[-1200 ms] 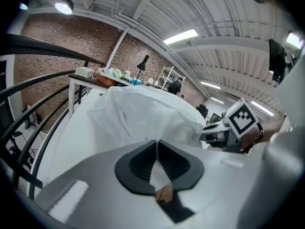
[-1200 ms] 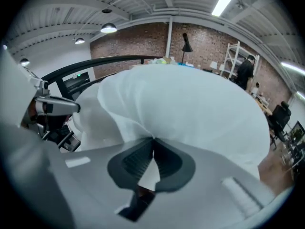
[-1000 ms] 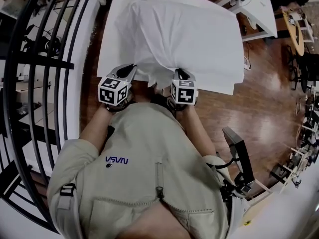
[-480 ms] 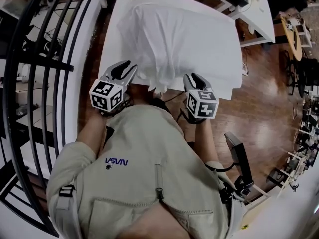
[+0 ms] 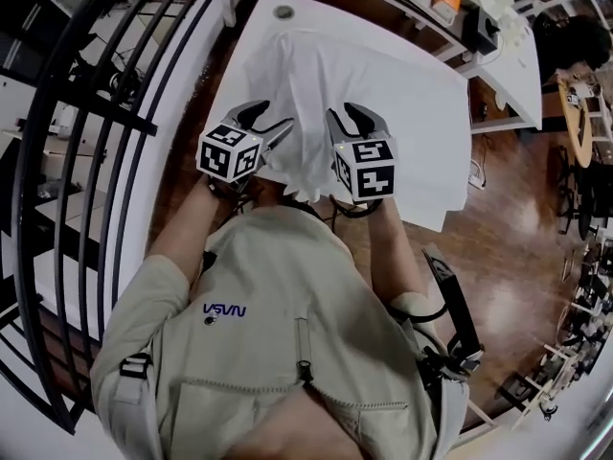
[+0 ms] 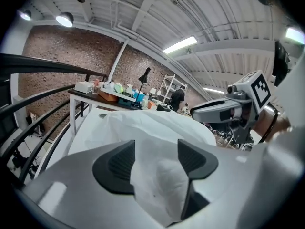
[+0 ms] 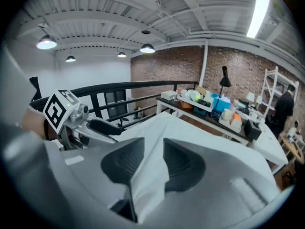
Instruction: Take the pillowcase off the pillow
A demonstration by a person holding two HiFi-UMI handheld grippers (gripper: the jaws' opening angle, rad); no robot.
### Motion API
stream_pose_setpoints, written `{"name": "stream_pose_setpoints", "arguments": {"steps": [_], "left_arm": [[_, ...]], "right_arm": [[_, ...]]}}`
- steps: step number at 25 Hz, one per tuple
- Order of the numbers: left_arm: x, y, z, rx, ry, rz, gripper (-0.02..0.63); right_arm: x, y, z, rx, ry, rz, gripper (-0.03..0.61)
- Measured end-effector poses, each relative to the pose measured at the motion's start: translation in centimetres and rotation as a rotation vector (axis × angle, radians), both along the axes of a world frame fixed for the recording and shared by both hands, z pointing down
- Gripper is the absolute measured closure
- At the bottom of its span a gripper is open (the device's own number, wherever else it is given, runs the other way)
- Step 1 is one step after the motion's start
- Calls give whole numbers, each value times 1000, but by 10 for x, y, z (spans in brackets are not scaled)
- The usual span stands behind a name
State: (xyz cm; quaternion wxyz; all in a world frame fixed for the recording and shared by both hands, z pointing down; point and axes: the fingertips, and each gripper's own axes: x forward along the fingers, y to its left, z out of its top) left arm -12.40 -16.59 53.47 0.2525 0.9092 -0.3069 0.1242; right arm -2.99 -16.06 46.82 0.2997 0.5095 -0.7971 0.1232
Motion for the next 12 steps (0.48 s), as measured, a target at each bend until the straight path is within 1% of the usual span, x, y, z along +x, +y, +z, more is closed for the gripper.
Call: {"name": "stream_pose_setpoints", "arguments": {"steps": [4,6,7,9,10,12], "left_arm": [[13,-16,24,-77,-66,-2,308],[23,-16,37,-123,-94,30,312],[28,-13,41,-137,-101,54,343],[33,-5,43,-138,-122,91,449],[34,-2,43,-125,-142,99,493],[33,2,44,-85,-189,104,562]], "right_arm": [[-14,-32,19,-40,69,-89,425],[-16,-41,32,-76,136,-138,420],[-17,-43,41,-95,173,-164,419],[-20,-44,60,-121,242,-213,419],[-22,-44,68,-123,275,-234,421],[-23,-44,78,-108,337,-265,451]]}}
